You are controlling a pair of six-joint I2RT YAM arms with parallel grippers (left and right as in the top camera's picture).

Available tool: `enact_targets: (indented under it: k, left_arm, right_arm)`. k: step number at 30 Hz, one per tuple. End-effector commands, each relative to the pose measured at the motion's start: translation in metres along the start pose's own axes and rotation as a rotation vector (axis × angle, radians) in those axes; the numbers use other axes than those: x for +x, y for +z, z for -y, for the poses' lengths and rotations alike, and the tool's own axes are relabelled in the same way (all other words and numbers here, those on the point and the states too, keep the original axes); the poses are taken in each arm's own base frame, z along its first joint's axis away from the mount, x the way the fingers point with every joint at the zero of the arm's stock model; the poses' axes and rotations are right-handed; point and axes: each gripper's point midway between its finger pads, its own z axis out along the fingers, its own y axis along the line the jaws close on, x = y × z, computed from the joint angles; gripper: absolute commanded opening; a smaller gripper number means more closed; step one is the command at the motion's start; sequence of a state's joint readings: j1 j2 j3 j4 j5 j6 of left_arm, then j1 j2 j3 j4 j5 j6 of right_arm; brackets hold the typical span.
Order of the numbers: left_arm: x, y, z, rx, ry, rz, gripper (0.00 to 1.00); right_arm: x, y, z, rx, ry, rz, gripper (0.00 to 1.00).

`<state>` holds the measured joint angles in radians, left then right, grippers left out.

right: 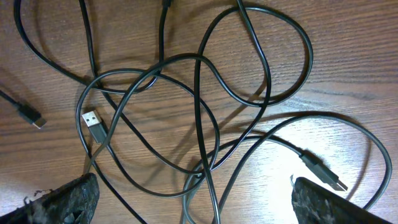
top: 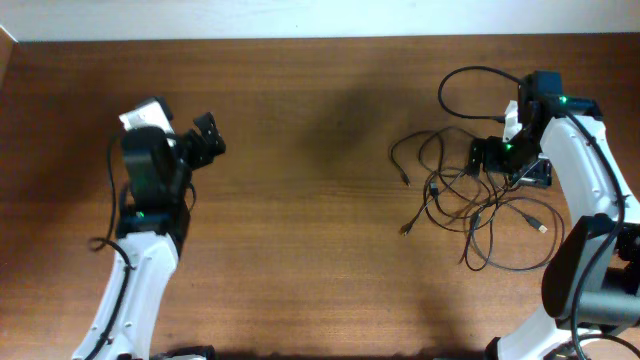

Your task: Untangle cables

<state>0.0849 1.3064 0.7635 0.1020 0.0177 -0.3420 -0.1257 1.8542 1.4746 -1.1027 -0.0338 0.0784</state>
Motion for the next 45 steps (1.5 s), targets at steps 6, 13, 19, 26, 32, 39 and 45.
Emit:
enact_targets:
  k: [6,13,19,26,32,39,45]
  left_arm:
    - [0.098,-0.024,-0.031,-0.021,0.020,-0.106,0.99]
    - [0.159,-0.045,-0.053,-0.051,0.019,-0.196,0.99]
    - [0.178,-0.063,-0.058,-0.020,0.016,-0.110,0.99]
    - [0.175,-0.080,-0.057,-0.003,0.018,-0.055,0.99]
    - [0.189,-0.096,-0.063,-0.022,0.017,-0.107,0.99]
    - [0.135,-0.117,-0.030,0.104,0.156,0.155,0.99]
    - [0.104,-0.139,-0.012,0.145,0.313,0.335,0.99]
  right_arm:
    - [-0.006,-0.010,0.003,0.011,0.010,0.033,0.98]
    - [-0.006,-0.010,0.003,0.011,0.009,0.033,0.99]
    - [-0.006,-0.010,0.003,0.011,0.009,0.033,0.99]
    - [-0.006,-0.010,0.003,0.011,0.009,0.033,0.99]
    - [-0.006,-0.010,0.003,0.011,0.009,0.033,0.98]
    - [-0.006,-0.010,0.003,0.011,0.010,0.033,0.98]
    - [-0.006,-0.010,0.003,0.011,0.010,0.033,0.99]
